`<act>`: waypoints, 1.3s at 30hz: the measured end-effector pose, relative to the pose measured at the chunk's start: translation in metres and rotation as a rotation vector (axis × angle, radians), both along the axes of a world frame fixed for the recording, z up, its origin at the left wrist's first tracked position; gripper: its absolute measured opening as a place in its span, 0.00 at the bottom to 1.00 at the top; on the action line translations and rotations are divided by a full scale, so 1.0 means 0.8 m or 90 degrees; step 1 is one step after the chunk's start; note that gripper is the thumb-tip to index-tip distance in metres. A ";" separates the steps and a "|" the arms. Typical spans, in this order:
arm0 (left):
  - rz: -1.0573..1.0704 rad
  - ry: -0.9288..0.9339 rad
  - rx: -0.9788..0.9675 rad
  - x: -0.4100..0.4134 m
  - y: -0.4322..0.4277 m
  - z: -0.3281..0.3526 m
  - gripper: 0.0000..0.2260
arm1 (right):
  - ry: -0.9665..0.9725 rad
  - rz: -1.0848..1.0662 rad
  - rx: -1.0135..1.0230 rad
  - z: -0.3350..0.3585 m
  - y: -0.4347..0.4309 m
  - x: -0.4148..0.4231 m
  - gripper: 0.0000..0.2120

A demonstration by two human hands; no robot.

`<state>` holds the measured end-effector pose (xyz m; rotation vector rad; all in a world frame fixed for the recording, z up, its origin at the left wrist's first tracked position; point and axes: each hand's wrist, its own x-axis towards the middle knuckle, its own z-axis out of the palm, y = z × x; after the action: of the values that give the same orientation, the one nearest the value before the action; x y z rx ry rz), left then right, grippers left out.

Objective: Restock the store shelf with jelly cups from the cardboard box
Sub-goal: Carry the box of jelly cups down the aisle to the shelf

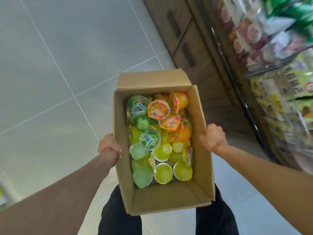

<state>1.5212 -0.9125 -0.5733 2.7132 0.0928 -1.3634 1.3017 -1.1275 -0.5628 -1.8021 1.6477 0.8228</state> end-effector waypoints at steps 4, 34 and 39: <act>-0.113 -0.005 -0.031 0.014 0.004 0.073 0.07 | -0.033 -0.090 -0.029 0.079 0.047 -0.025 0.03; -0.905 -0.028 -0.204 -0.207 0.092 0.406 0.04 | -0.047 -0.684 -0.166 0.409 0.557 -0.297 0.08; -1.099 0.002 -0.207 -0.300 0.115 0.420 0.03 | -0.037 -0.863 -0.181 0.416 0.668 -0.323 0.10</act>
<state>1.2810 -0.8207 -0.2370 2.0796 -2.5595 -1.1780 1.0436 -0.5929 -0.2298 -0.4634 2.4138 -0.0952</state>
